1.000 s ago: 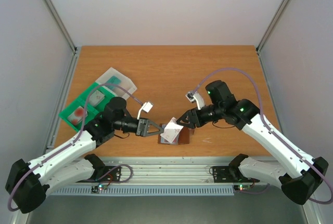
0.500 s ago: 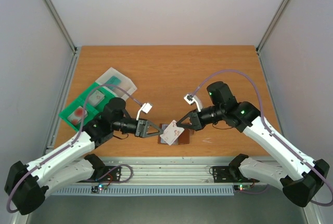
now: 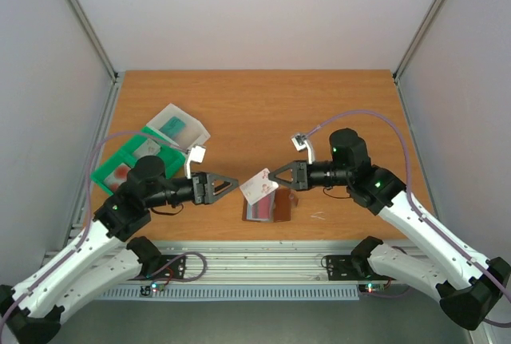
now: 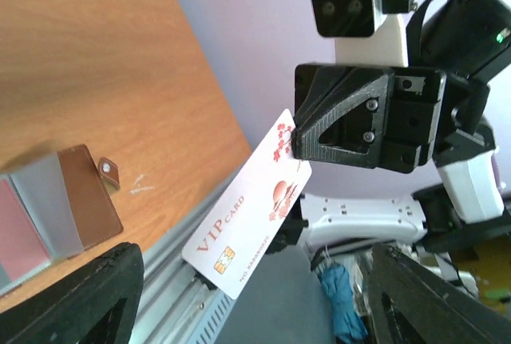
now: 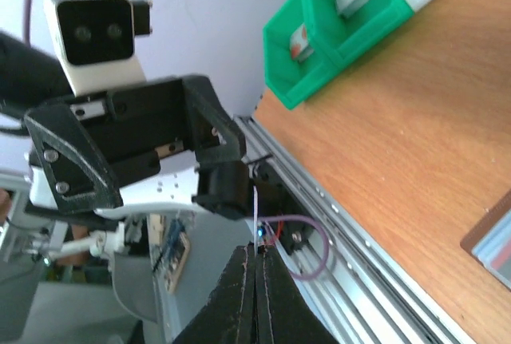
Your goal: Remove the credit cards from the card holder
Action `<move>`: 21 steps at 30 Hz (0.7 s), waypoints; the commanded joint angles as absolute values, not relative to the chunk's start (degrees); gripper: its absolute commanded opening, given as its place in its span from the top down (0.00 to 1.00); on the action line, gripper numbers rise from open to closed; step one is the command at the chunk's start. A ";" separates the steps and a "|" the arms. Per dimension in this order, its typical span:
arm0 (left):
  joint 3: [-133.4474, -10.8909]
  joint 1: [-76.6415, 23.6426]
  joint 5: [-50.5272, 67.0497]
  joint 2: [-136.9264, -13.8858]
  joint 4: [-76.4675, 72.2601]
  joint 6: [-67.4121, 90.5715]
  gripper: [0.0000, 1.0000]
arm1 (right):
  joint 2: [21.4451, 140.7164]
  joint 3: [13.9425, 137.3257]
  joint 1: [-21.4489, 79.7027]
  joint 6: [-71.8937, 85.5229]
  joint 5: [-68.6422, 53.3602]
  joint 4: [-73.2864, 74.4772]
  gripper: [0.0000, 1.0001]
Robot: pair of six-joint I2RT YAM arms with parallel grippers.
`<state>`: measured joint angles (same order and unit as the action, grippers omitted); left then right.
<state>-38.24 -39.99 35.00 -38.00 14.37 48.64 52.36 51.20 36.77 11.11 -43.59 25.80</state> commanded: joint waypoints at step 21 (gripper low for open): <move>-30.08 -40.16 32.43 -37.75 -7.26 65.66 0.75 | 56.45 45.18 36.91 33.79 -38.28 -2.34 0.99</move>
<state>-30.30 -39.99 31.33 -37.47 -1.41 64.93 56.51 46.26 36.77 31.64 -38.81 1.96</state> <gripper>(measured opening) 0.344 0.021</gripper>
